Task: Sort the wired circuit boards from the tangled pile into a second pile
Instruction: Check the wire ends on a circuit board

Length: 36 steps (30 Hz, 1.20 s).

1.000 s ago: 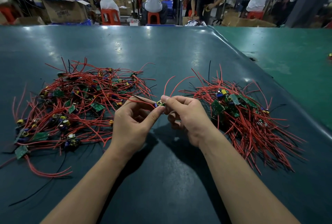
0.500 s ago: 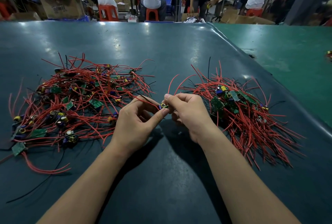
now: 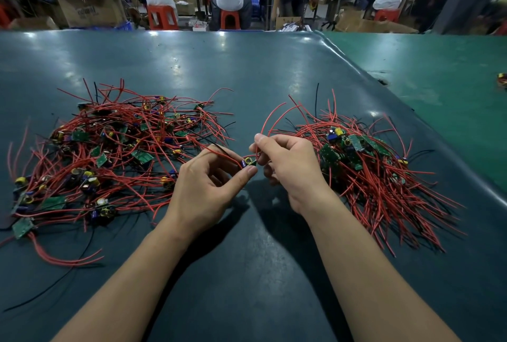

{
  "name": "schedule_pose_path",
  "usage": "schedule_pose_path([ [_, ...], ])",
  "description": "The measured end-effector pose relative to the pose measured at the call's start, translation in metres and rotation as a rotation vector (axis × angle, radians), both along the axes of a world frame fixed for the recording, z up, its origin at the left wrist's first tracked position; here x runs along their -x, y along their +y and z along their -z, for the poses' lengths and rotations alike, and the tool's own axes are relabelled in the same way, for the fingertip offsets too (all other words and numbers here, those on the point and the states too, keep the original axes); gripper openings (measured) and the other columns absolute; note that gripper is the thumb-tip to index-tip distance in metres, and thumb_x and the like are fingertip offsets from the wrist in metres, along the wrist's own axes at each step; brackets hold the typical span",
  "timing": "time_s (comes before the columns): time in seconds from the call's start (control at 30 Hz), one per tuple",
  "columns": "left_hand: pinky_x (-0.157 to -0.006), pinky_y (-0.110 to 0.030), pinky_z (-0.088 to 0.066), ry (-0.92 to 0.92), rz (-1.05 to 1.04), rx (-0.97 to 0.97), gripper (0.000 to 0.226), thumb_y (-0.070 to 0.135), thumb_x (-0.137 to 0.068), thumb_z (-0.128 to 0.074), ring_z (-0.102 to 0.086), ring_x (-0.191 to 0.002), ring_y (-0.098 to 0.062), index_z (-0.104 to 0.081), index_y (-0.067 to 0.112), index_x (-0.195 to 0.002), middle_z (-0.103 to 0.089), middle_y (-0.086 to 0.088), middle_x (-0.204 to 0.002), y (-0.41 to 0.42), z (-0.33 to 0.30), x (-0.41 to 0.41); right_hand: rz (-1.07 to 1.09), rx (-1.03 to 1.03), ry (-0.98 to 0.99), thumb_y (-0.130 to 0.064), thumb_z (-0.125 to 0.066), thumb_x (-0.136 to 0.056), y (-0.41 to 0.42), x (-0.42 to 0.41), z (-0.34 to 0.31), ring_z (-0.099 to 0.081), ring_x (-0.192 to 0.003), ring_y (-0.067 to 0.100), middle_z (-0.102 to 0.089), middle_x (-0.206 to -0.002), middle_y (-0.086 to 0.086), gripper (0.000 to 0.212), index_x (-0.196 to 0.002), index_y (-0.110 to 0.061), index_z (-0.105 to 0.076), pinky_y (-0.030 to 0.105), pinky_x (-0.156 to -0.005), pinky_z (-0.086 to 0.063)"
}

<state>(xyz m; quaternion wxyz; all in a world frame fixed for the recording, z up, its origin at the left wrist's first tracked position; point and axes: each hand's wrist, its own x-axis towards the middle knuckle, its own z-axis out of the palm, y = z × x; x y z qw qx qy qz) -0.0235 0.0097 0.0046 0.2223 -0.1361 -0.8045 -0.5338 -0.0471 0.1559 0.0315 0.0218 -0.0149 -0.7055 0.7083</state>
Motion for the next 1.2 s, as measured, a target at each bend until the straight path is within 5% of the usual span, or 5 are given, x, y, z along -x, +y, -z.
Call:
schedule_pose_path([
  [0.37,-0.054,-0.017,-0.048,0.003,-0.001,0.046,0.019,0.033,-0.077,-0.080,-0.059,-0.057,-0.008,-0.067,0.020,-0.081,-0.066,0.011,-0.079,-0.001,-0.002,-0.002,0.011,-0.079,0.056,-0.026,-0.064,-0.093,-0.002,0.000,0.003,-0.046,-0.045,0.008,-0.054,-0.051,-0.009,0.030,-0.065,-0.016,-0.070,0.020,-0.044,-0.035],
  [0.57,-0.055,-0.017,-0.049,0.002,0.014,0.073,0.018,0.026,-0.077,-0.081,-0.061,-0.059,-0.011,-0.066,0.017,-0.081,-0.067,0.010,-0.078,0.000,-0.002,-0.004,0.052,-0.271,0.144,-0.027,-0.064,-0.092,-0.005,0.003,0.007,-0.053,-0.053,0.009,-0.058,-0.051,-0.009,0.029,-0.067,-0.015,-0.071,0.033,-0.059,-0.047],
  [0.83,-0.060,-0.014,-0.048,0.049,-0.040,0.013,0.020,0.034,-0.077,-0.077,-0.065,-0.063,-0.009,-0.068,0.017,-0.082,-0.069,0.006,-0.073,0.000,-0.002,-0.002,-0.123,0.053,-0.027,-0.020,-0.070,-0.090,-0.002,0.002,0.006,-0.037,-0.038,0.006,-0.052,-0.048,-0.006,0.019,-0.077,-0.006,-0.073,0.015,-0.038,-0.028],
  [1.1,-0.064,-0.035,-0.058,0.092,-0.032,-0.166,0.015,0.026,-0.081,-0.077,-0.070,-0.066,-0.021,-0.065,0.019,-0.086,-0.071,0.000,-0.075,0.002,-0.003,-0.006,0.242,0.454,0.003,-0.016,-0.068,-0.091,0.018,0.013,-0.004,-0.036,-0.037,0.003,-0.052,-0.048,-0.008,0.022,-0.071,-0.008,-0.072,0.016,-0.035,-0.028],
  [1.2,-0.062,-0.032,-0.056,0.158,-0.079,-0.206,0.013,0.024,-0.082,-0.075,-0.068,-0.065,-0.019,-0.062,0.020,-0.085,-0.068,0.000,-0.076,0.004,-0.005,-0.008,0.340,0.528,0.049,-0.014,-0.065,-0.094,0.021,0.015,-0.005,-0.037,-0.038,0.004,-0.050,-0.047,-0.007,0.025,-0.070,-0.008,-0.069,0.016,-0.035,-0.027],
])
